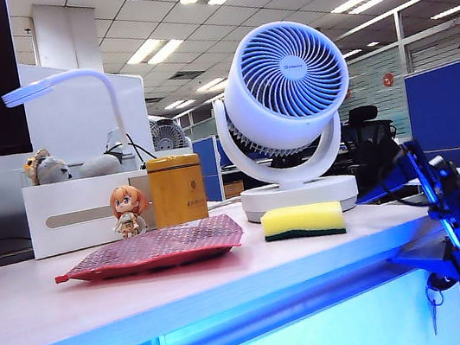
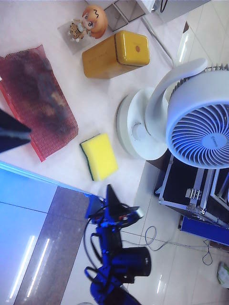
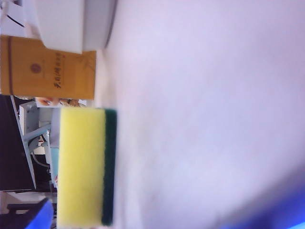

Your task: Open the drawer, place the cleaning sponge inside, then close the drawer.

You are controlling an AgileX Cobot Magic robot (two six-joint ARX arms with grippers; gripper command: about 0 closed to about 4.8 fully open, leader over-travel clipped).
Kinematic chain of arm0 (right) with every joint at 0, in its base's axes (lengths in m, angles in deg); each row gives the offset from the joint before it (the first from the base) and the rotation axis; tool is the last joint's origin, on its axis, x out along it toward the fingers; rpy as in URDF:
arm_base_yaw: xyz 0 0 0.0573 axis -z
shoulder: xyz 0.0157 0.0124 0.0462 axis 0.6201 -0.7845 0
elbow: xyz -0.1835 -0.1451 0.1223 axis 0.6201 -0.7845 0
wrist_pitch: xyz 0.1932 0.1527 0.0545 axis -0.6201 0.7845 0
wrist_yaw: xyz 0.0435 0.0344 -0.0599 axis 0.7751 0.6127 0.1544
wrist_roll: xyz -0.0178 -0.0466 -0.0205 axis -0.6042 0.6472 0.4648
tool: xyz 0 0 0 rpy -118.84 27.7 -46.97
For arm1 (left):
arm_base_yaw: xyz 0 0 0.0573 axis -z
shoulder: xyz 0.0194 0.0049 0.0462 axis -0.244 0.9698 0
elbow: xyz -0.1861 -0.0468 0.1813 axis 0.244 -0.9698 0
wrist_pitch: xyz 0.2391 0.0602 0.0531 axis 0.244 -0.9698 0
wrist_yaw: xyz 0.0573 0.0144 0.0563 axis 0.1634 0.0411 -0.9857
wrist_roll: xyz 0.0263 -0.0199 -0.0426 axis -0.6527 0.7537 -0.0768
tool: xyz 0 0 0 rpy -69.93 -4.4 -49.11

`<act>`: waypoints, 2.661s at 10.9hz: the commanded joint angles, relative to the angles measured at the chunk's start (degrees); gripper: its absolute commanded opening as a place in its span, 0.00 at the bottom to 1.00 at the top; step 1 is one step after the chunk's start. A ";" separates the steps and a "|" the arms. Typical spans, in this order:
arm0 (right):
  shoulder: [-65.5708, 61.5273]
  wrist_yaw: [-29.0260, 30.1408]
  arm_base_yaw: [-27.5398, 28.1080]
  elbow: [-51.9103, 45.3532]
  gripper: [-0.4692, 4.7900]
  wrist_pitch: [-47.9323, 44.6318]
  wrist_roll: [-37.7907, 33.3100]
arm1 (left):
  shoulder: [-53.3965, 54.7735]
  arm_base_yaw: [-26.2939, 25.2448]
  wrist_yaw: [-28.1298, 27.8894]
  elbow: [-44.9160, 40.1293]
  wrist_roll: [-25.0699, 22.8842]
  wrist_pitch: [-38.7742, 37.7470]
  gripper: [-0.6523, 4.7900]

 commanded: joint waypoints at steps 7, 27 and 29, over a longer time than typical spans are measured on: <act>-2.27 11.89 0.26 4.26 1.00 -10.27 -3.06 | -0.28 0.07 -0.42 0.28 0.15 0.68 0.11; 2.60 3.48 38.45 -14.67 1.00 -24.15 -11.98 | -0.26 0.07 -0.42 0.28 0.04 -1.46 0.11; 6.64 2.69 38.10 -11.67 1.00 -24.00 -15.10 | -0.26 0.07 -0.44 0.28 0.04 -1.40 0.11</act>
